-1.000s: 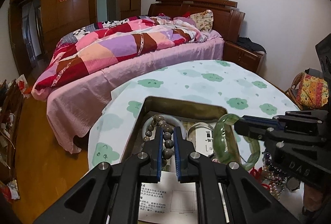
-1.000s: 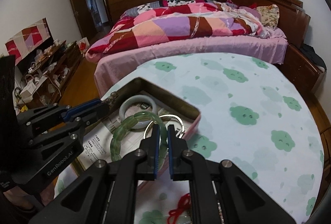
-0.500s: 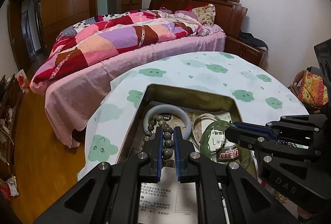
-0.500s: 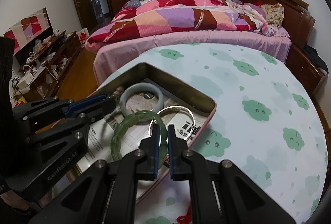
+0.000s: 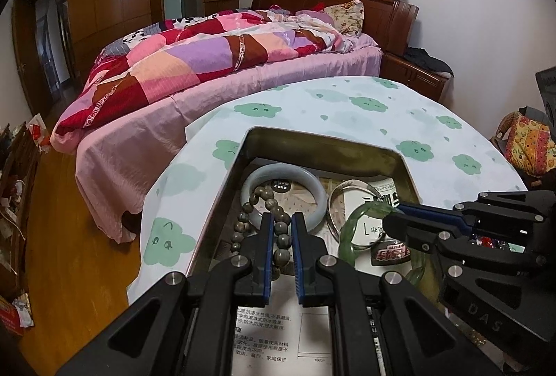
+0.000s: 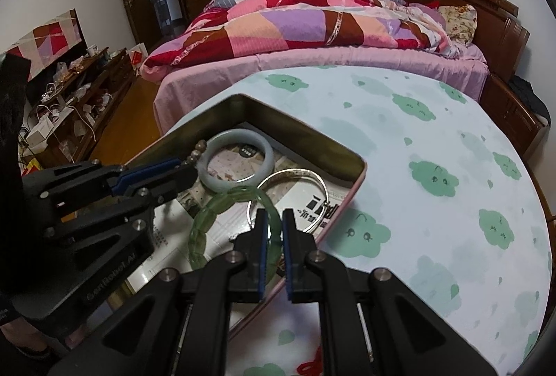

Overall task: Organize jewelry
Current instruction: 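Lower the green bangle into the tin with the right tool while the left holds the grey bracelet, then lower the grey bead bracelet into the tin and open the left tool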

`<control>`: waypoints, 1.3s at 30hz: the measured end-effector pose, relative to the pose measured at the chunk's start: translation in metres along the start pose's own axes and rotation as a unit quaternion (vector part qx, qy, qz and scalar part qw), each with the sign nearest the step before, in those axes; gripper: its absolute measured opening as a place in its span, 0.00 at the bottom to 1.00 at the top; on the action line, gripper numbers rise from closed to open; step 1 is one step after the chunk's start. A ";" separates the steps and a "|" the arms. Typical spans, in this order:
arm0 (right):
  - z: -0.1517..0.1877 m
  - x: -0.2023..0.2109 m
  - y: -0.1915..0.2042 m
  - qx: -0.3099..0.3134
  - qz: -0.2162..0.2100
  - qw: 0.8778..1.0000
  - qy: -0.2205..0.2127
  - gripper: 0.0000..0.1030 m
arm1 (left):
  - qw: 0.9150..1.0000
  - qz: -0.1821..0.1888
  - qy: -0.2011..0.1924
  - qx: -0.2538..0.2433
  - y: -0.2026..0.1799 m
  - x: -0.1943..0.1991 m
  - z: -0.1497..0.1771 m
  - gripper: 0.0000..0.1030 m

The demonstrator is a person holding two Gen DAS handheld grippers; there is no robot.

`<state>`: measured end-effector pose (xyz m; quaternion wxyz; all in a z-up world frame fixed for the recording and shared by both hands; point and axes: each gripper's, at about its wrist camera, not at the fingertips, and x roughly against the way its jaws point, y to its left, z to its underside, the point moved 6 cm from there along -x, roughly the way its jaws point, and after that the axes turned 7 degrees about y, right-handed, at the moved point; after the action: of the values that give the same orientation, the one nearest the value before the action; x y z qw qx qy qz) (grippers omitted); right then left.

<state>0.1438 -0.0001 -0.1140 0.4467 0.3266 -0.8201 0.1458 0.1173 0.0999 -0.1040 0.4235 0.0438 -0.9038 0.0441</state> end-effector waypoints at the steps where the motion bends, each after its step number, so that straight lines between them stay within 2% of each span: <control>1: 0.001 -0.001 0.000 0.000 0.001 1.000 0.001 0.10 | 1.000 0.000 0.001 -0.002 -0.001 -0.001 0.000 0.09; 7: 0.001 0.000 -0.001 -0.001 0.000 1.000 0.002 0.11 | 1.000 -0.002 0.000 -0.001 0.000 -0.001 0.000 0.09; 17: 0.000 0.000 -0.004 -0.006 -0.004 1.000 0.000 0.17 | 1.000 -0.006 -0.003 0.002 0.000 0.001 -0.002 0.11; 19: -0.001 0.001 -0.005 -0.010 -0.005 1.000 -0.001 0.17 | 1.000 -0.006 -0.004 0.002 0.000 0.002 -0.003 0.15; 20: -0.001 0.001 -0.006 -0.010 -0.005 1.000 -0.002 0.17 | 1.000 -0.007 -0.006 0.002 0.001 0.003 -0.003 0.20; 22: -0.002 0.002 -0.007 -0.012 -0.004 1.000 -0.003 0.17 | 1.000 -0.011 -0.011 0.003 0.002 0.005 -0.003 0.36; 23: -0.002 0.002 -0.007 -0.012 -0.003 1.000 -0.004 0.17 | 1.000 -0.015 -0.016 0.004 0.002 0.007 -0.004 0.49; 24: -0.002 0.002 -0.007 -0.013 -0.003 1.000 -0.005 0.19 | 1.000 -0.020 -0.020 0.005 0.003 0.009 -0.004 0.54; 29: -0.003 0.006 -0.005 -0.011 -0.004 1.000 -0.012 0.28 | 0.999 -0.020 -0.027 0.006 0.005 0.012 -0.005 0.56; 37: -0.004 0.007 -0.003 -0.010 -0.001 1.000 -0.016 0.33 | 0.999 -0.025 -0.030 0.008 0.005 0.013 -0.007 0.57; 39: -0.004 0.007 -0.003 -0.010 0.000 1.000 -0.017 0.33 | 0.999 -0.036 -0.030 0.013 0.009 0.013 -0.007 0.66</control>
<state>0.1457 -0.0031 -0.1065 0.4361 0.3246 -0.8288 0.1323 0.1129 0.1086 -0.0900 0.3969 0.0831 -0.9133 0.0387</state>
